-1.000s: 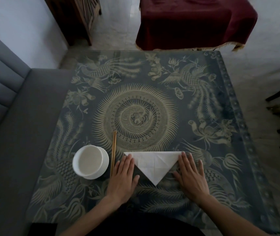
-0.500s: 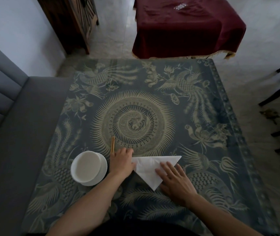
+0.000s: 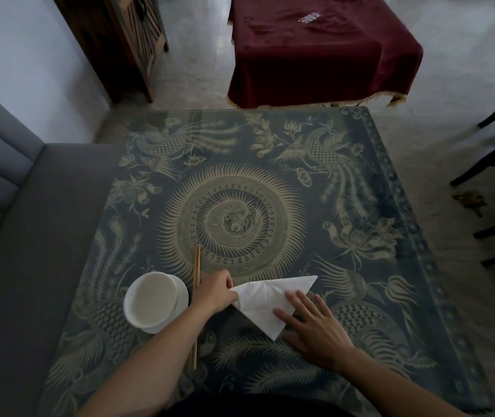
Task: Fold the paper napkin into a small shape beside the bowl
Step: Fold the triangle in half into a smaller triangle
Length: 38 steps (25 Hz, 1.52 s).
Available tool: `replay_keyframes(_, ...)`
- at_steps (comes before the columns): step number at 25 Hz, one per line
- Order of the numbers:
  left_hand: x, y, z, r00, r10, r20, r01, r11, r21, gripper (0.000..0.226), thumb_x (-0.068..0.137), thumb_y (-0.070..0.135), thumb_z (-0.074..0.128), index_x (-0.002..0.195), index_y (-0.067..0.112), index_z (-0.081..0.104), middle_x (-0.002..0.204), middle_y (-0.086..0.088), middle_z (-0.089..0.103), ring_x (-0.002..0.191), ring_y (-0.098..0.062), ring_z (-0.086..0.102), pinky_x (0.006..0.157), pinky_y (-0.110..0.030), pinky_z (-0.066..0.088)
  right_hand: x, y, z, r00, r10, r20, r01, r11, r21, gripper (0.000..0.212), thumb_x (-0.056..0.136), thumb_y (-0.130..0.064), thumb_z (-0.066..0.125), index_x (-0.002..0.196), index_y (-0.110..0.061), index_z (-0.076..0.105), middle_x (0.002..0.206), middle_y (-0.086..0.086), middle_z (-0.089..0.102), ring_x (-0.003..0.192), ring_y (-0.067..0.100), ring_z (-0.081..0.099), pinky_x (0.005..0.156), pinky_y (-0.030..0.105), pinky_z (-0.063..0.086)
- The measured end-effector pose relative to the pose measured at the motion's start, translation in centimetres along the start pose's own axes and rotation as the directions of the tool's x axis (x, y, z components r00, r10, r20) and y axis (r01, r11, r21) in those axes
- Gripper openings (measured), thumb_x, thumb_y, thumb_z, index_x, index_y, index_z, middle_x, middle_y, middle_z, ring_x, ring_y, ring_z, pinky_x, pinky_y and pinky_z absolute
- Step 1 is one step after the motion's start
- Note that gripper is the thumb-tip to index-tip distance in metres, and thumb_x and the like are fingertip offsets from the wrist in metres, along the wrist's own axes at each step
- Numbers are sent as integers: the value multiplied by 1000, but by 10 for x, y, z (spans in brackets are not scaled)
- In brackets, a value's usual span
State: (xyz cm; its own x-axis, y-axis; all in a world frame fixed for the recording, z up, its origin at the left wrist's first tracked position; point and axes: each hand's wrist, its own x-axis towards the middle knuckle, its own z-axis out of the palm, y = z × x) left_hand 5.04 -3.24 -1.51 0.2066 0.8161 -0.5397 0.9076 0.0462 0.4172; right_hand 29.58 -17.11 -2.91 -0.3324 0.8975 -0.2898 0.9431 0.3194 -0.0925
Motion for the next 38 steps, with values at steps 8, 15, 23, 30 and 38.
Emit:
replay_keyframes(8,-11,7,-6,997,81,5,-74,936,-343,22,73,27,64,94,33,60,91,6,64,85,-15,61,71,-29,43,5,-9,-4,999,-37,21,37,999,-25,59,93,-59,41,146,-36,35,154,13,33,140,35,32,107,61,31)
replay_keyframes(15,-16,40,-12,989,151,2,-139,918,-371,17,81,20,64,93,32,64,94,12,66,88,-10,61,69,-23,43,4,2,-11,998,65,-9,-64,996,57,58,95,-55,35,148,-30,32,158,7,26,145,30,21,113,55,11)
replay_keyframes(23,-9,87,-3,966,257,24,-241,932,-272,12,88,16,63,83,25,69,83,15,65,75,2,58,67,-25,44,-20,17,-4,994,110,5,-109,984,138,53,89,-51,52,138,-32,46,145,1,49,134,25,44,106,51,35)
replay_keyframes(30,8,126,21,965,241,105,-198,928,-316,17,93,21,62,84,9,68,69,3,68,51,2,58,52,-14,44,-43,25,3,984,171,45,-176,971,164,58,91,-51,43,145,-31,38,154,3,37,141,28,32,108,57,29)
replay_keyframes(38,28,150,41,957,143,252,-44,932,-360,47,100,49,43,84,13,69,73,0,71,54,-7,60,46,-19,40,-36,49,7,975,216,54,-222,963,154,73,96,-55,35,154,-25,2,163,0,-2,147,27,-7,113,59,-7)
